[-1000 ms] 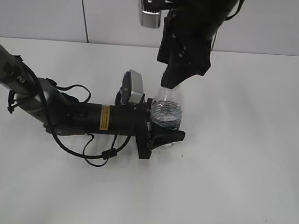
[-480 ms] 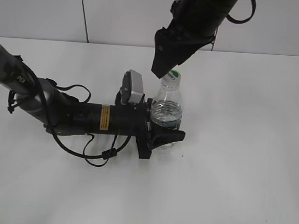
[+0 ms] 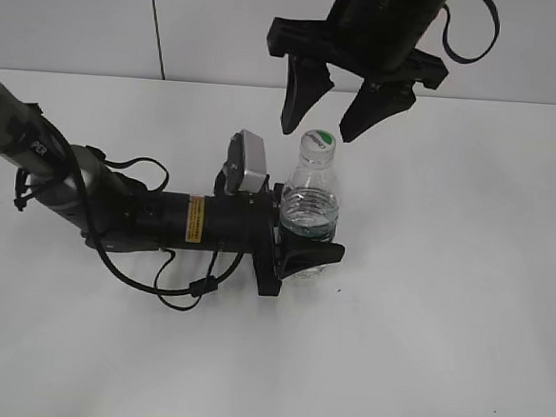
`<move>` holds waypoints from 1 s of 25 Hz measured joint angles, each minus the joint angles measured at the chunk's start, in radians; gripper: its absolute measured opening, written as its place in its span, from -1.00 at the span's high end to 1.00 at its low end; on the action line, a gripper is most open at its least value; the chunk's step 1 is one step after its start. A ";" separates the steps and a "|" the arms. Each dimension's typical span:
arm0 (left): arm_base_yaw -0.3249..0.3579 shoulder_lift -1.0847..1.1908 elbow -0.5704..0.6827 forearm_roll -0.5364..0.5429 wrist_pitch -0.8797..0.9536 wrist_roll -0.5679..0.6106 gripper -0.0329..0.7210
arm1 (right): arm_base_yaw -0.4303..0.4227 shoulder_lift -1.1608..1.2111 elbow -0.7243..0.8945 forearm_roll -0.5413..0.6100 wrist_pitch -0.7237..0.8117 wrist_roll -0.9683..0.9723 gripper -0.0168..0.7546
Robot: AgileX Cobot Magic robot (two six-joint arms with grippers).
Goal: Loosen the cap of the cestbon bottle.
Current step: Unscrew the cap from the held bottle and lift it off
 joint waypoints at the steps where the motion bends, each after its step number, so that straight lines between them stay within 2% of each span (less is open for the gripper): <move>1: 0.000 0.000 0.000 0.001 0.000 0.000 -0.15 | 0.000 0.000 0.000 0.000 0.000 0.013 -0.34; 11: 0.000 0.000 -0.001 0.006 0.000 0.000 -0.15 | 0.000 0.005 0.000 -0.093 0.002 0.146 -0.35; 25: 0.000 0.000 -0.002 0.007 0.000 0.000 -0.15 | 0.000 0.040 -0.001 -0.050 0.003 0.154 -0.34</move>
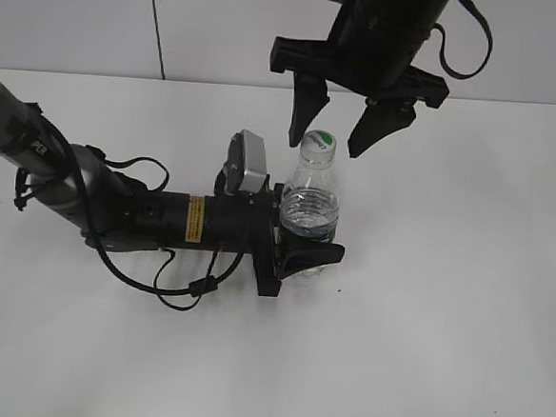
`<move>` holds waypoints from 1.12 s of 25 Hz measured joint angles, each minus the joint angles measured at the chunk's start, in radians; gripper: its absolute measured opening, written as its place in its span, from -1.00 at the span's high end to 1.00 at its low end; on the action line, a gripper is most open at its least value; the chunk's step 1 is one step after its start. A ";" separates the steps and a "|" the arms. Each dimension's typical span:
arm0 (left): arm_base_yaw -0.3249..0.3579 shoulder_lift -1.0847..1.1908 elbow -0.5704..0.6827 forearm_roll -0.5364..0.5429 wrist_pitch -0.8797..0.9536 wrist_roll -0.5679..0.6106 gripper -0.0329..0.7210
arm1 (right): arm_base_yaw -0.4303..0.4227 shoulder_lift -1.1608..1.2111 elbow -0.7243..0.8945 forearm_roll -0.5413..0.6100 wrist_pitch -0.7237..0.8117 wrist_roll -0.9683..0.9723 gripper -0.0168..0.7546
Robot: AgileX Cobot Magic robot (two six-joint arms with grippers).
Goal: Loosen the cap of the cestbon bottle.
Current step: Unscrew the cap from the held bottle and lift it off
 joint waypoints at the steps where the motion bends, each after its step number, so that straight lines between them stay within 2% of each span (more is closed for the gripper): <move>1: 0.000 0.000 0.000 0.000 0.000 0.000 -0.15 | 0.000 0.000 -0.001 0.000 0.000 0.000 -0.33; 5: 0.000 0.000 0.000 0.000 0.003 0.000 -0.15 | 0.000 0.003 -0.001 0.000 0.000 0.000 -0.21; 12: 0.000 0.000 -0.002 0.001 0.005 0.000 -0.15 | 0.000 0.003 -0.001 0.008 -0.001 0.000 0.18; 28: 0.000 0.000 -0.003 0.003 0.005 0.000 -0.15 | 0.000 0.003 -0.001 0.009 -0.001 -0.092 0.18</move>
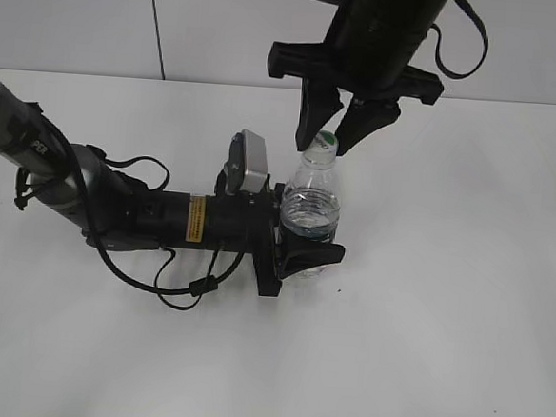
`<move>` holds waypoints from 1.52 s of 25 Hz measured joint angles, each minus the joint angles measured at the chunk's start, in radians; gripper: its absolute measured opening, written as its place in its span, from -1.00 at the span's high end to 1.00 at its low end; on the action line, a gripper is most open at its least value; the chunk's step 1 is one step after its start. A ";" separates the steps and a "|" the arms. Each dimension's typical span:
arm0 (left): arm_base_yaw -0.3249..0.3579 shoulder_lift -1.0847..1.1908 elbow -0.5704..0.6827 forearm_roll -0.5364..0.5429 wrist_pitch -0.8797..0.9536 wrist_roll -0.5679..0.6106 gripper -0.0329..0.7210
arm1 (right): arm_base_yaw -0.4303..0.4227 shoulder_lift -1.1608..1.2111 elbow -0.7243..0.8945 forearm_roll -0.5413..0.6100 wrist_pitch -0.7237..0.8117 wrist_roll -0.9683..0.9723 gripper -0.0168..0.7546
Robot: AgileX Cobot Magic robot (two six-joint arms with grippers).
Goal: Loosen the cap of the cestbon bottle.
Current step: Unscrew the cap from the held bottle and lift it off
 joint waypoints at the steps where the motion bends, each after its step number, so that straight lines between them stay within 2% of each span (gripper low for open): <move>1: 0.000 0.000 0.000 0.000 0.000 0.000 -0.15 | 0.000 0.000 0.000 0.000 0.000 -0.023 0.18; 5: 0.000 0.000 0.000 0.001 0.000 0.000 -0.15 | 0.000 0.000 0.000 0.001 0.000 -0.173 0.18; 14: 0.000 0.000 0.000 0.005 0.000 0.002 -0.15 | 0.000 0.000 -0.001 0.012 0.000 -0.696 0.18; 38: 0.000 0.000 0.000 0.009 -0.007 0.003 -0.15 | 0.000 -0.001 -0.005 0.020 0.002 -1.684 0.18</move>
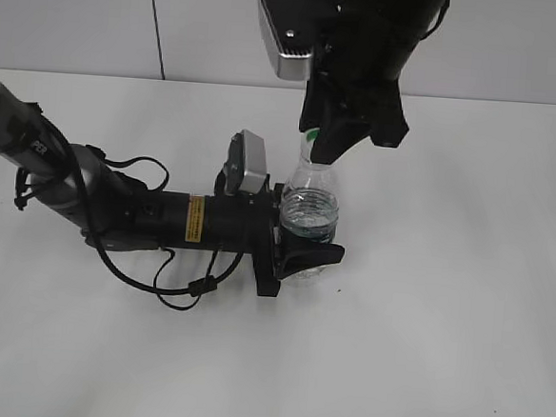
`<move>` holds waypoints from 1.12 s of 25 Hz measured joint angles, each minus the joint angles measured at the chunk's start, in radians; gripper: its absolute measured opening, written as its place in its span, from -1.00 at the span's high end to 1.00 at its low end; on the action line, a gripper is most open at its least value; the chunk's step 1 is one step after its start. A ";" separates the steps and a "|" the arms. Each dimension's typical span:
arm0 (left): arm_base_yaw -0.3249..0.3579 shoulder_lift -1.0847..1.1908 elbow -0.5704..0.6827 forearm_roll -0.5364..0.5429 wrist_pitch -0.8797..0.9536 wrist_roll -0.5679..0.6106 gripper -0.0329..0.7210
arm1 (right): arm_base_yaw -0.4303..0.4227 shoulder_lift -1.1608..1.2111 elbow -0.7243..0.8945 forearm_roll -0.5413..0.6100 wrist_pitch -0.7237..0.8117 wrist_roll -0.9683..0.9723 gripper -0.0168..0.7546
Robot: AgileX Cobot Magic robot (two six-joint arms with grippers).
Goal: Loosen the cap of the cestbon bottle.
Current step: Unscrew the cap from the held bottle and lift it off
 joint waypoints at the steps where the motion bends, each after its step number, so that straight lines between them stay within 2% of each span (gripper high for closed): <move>1: 0.000 0.000 0.000 0.000 0.000 0.000 -0.15 | 0.000 0.000 0.000 0.000 0.000 -0.044 0.18; 4: 0.000 0.000 0.000 0.000 0.000 0.000 -0.15 | 0.000 0.000 -0.002 0.001 0.002 -0.123 0.18; 28: 0.001 0.000 0.000 -0.001 -0.003 -0.016 -0.15 | 0.000 0.001 -0.044 -0.008 0.020 -0.321 0.19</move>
